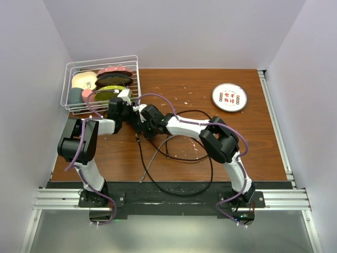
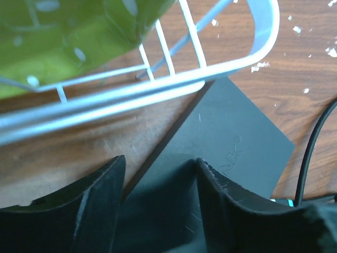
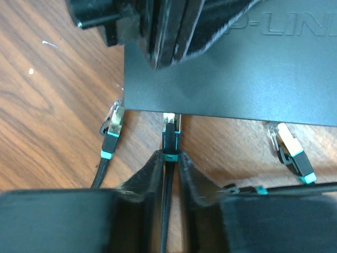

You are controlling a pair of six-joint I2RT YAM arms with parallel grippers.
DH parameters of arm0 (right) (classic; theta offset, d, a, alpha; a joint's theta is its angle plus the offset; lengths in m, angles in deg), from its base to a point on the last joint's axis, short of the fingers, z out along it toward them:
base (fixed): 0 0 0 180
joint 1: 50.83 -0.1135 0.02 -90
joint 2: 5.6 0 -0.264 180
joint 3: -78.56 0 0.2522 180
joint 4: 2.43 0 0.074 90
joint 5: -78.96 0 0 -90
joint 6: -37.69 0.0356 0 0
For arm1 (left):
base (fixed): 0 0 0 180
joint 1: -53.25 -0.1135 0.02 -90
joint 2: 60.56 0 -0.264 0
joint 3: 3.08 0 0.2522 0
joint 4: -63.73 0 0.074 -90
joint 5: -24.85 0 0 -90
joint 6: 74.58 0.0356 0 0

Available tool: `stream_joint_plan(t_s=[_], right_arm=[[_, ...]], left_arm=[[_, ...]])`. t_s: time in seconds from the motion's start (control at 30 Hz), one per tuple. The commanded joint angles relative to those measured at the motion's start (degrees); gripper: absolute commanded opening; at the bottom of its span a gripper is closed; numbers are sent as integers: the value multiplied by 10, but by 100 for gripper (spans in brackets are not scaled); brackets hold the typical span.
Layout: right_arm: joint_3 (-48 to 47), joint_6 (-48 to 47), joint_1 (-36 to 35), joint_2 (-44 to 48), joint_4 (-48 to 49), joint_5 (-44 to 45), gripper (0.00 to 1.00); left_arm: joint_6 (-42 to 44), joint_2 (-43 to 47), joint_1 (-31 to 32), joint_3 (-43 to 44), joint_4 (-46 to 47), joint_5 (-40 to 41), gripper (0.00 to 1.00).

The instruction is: Insert the plug into the switch port

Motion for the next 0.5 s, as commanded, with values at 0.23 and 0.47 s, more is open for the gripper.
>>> stream_joint_plan(t_s=[0.23, 0.47], right_arm=[[30, 6, 7, 65, 115, 11, 50], [63, 9, 6, 117, 113, 11, 64]], left_arm=[[-25, 69, 24, 35, -225, 109, 73], [-39, 182, 24, 47, -288, 176, 76]])
